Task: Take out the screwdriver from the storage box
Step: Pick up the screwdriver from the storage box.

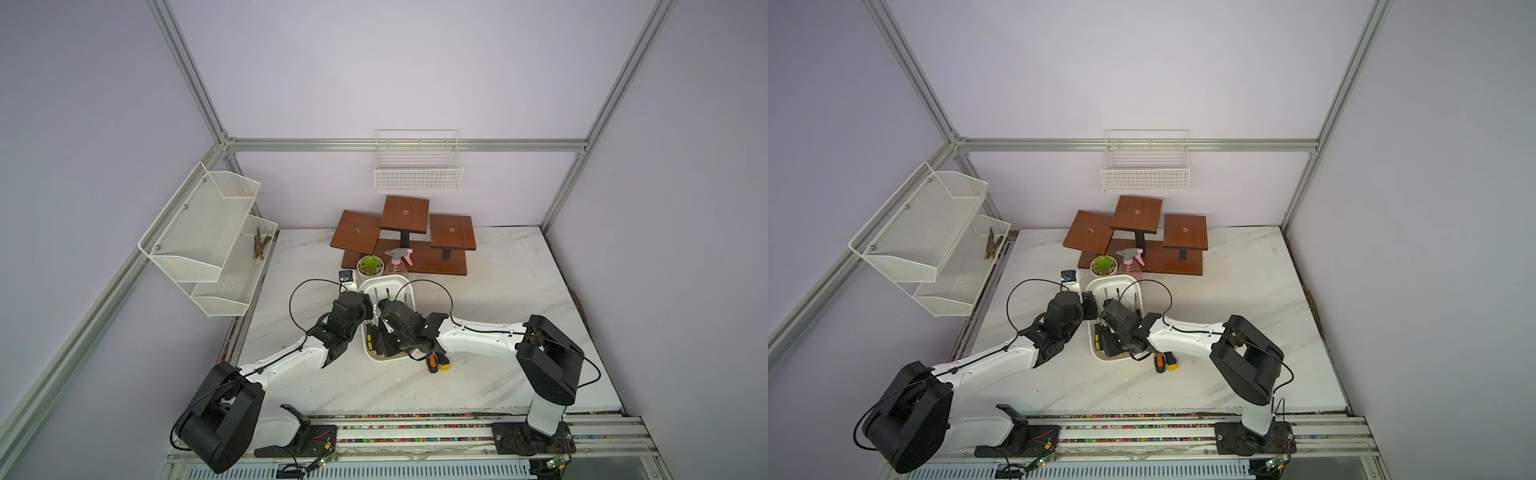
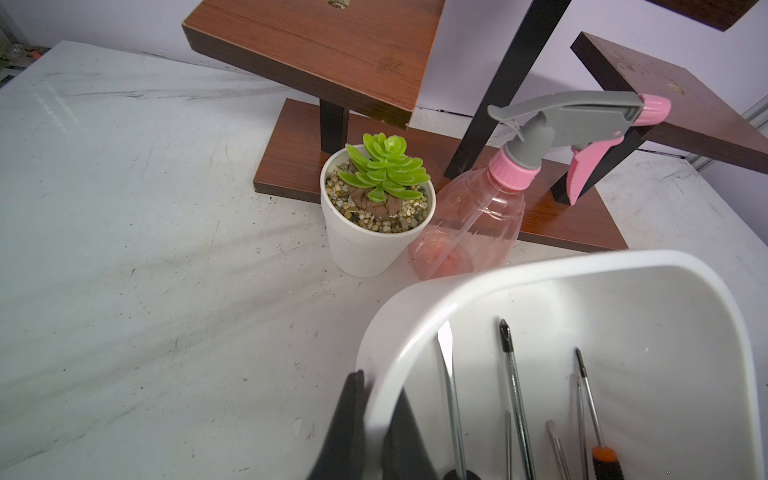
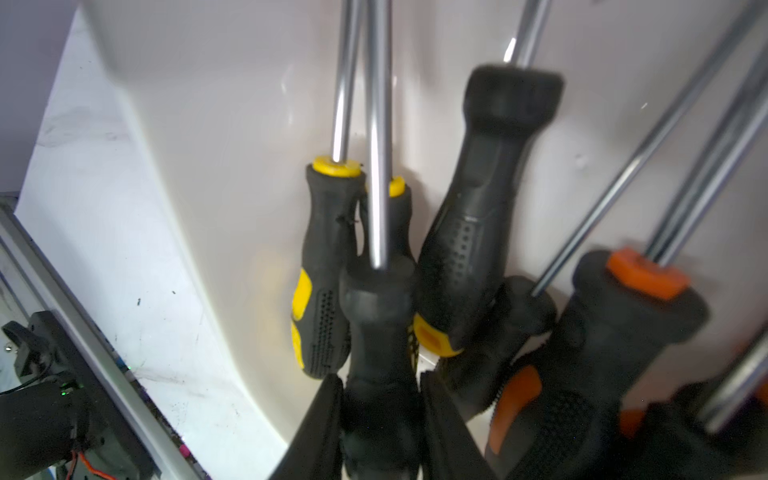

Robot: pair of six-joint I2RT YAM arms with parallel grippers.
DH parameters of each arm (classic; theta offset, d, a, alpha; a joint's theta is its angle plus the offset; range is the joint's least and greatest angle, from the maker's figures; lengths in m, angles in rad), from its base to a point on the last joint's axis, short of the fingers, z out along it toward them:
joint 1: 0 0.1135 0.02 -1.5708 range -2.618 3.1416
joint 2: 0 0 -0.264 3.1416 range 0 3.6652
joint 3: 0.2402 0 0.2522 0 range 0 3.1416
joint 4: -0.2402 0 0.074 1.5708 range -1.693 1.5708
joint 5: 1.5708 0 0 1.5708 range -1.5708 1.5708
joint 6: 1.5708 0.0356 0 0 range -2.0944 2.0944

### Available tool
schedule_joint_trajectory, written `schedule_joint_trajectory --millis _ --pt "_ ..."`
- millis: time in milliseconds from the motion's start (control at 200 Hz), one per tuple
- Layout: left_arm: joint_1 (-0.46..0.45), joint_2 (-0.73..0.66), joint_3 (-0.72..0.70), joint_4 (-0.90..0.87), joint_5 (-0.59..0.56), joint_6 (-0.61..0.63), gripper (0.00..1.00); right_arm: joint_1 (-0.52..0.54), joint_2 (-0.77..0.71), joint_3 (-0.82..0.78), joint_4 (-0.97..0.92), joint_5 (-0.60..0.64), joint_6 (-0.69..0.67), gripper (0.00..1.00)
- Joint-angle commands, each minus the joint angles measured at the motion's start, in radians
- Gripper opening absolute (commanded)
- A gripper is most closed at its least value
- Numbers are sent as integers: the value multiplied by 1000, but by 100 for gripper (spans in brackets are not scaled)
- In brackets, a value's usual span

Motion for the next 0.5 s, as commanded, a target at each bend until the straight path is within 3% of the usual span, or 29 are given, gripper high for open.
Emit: schedule_joint_trajectory --millis 0,495 --pt "-9 8 10 14 7 -3 0 0 -64 -18 12 2 7 0" --pt "-8 5 8 16 9 -2 0 -3 -227 -128 6 57 41 0"
